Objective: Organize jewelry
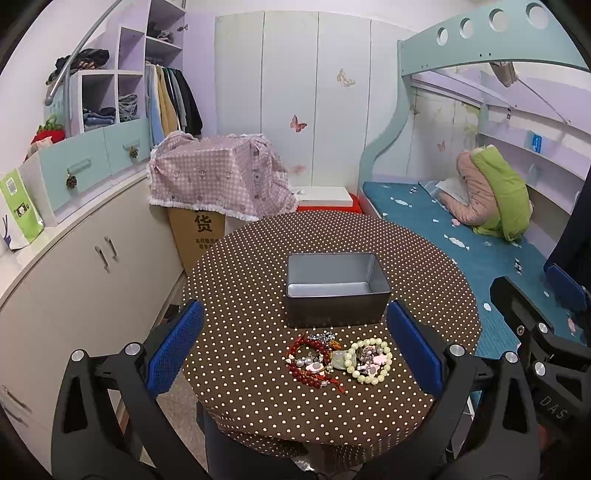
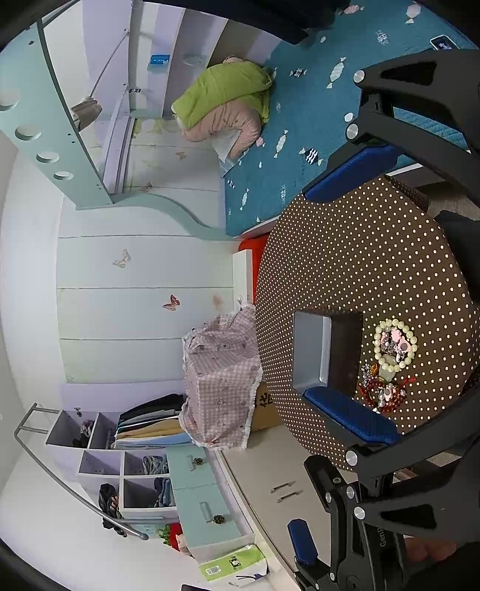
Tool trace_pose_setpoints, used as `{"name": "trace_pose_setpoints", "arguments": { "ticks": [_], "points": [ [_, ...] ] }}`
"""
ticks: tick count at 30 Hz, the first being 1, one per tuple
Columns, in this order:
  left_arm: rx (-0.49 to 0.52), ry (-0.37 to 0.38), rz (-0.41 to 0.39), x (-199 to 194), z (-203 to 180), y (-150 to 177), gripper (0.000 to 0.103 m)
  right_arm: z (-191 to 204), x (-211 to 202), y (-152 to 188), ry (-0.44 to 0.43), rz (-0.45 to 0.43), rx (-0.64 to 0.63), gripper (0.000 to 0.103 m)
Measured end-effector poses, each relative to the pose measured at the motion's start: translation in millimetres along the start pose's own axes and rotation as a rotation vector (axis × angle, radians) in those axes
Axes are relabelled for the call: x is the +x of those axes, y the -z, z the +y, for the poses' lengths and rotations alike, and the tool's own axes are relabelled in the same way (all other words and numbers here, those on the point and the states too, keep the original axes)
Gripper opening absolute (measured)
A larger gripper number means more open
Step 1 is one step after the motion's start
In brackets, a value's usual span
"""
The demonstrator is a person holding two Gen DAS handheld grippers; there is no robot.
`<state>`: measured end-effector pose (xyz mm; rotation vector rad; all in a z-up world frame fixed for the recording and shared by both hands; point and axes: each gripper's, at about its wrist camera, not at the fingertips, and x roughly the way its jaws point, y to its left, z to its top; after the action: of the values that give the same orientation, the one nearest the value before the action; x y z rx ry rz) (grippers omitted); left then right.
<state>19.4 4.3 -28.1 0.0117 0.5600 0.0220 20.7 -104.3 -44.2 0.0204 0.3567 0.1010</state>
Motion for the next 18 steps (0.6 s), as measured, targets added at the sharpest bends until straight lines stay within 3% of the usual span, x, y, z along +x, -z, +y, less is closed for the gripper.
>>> {"name": "trace_pose_setpoints", "arguments": {
  "ticks": [8, 18],
  "points": [
    [0.000, 0.046, 0.095, 26.5, 6.3, 8.1, 0.098, -0.4, 15.9, 6.2, -0.007, 0.054, 0.003, 0.096],
    [-0.022, 0.073, 0.260, 72.0, 20.9, 33.4, 0.098, -10.0, 52.0, 26.7, 0.004, 0.200, 0.023, 0.096]
  ]
}}
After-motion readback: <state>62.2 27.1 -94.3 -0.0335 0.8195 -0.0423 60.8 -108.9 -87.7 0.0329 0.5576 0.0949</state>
